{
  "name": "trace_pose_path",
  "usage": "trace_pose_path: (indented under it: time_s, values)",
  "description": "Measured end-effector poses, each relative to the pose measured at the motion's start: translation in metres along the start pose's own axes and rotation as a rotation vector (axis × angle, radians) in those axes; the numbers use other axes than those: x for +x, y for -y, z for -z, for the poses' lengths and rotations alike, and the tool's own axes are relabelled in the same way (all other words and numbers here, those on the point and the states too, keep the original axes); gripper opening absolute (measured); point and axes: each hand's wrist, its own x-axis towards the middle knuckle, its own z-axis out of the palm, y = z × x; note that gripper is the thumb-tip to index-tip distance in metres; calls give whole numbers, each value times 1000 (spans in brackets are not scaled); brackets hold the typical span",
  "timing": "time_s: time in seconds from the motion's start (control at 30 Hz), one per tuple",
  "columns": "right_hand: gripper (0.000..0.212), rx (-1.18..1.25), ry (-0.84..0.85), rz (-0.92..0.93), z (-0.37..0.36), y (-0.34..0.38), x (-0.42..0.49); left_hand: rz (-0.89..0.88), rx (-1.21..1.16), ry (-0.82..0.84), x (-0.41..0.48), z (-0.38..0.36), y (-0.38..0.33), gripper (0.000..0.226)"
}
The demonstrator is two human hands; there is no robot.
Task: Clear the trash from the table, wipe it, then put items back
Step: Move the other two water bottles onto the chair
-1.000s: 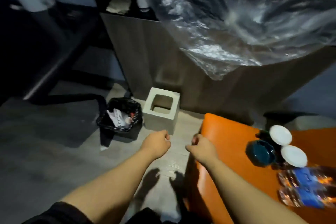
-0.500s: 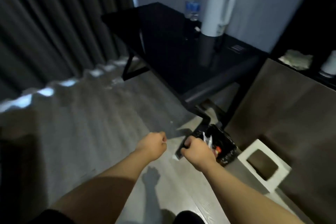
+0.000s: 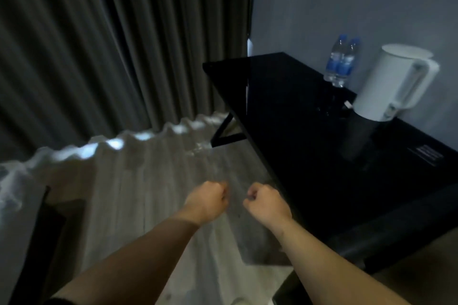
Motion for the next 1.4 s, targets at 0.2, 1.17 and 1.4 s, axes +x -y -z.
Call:
trace_pose_path:
  time_s: [0.2, 1.17, 1.4]
  values:
    - [23, -14, -44, 21, 37, 31, 111, -43, 45, -64, 104, 57, 14, 22]
    - [13, 202, -408, -360, 104, 106, 474, -668, 58, 62, 541, 187, 62, 26]
    - [10, 259, -460, -370, 169, 62, 536, -755, 89, 143, 619, 201, -7, 25]
